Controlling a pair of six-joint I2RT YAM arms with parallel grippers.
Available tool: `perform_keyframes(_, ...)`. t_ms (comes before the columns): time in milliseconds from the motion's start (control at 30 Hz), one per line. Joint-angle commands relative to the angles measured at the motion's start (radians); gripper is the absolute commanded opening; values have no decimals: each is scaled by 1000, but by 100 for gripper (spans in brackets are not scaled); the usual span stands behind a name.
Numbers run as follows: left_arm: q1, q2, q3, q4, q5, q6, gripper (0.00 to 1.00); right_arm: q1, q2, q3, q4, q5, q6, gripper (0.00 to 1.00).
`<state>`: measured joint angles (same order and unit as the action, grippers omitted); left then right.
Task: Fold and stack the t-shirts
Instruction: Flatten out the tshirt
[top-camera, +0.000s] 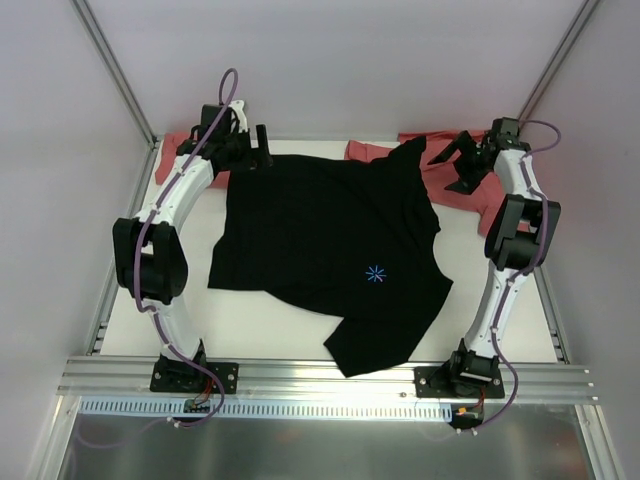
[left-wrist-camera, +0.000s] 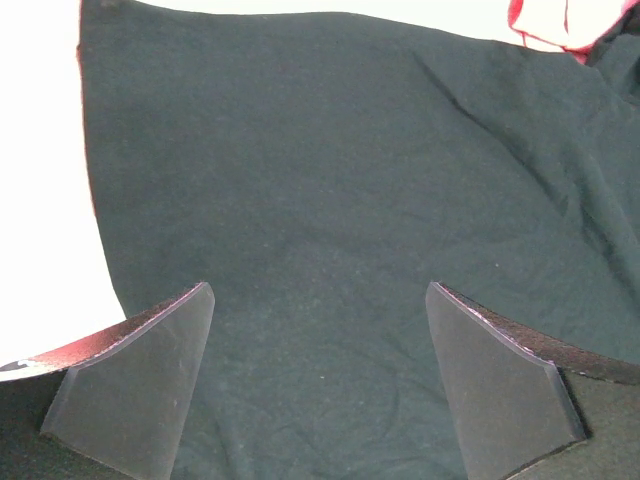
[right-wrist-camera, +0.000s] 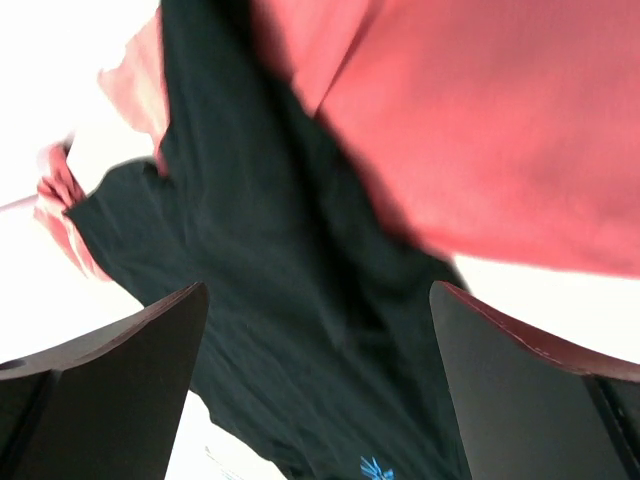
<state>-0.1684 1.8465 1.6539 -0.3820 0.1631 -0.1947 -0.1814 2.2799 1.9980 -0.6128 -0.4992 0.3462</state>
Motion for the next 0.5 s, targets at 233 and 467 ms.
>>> perform_keyframes(233,-14,-47,21,-17,23,35,90,-20,-210,-277,-48,43,-105,85)
perform_keyframes(467,-14,-78,1,-28,18,69,90,-13,-201,-360,-44,60,-125,85)
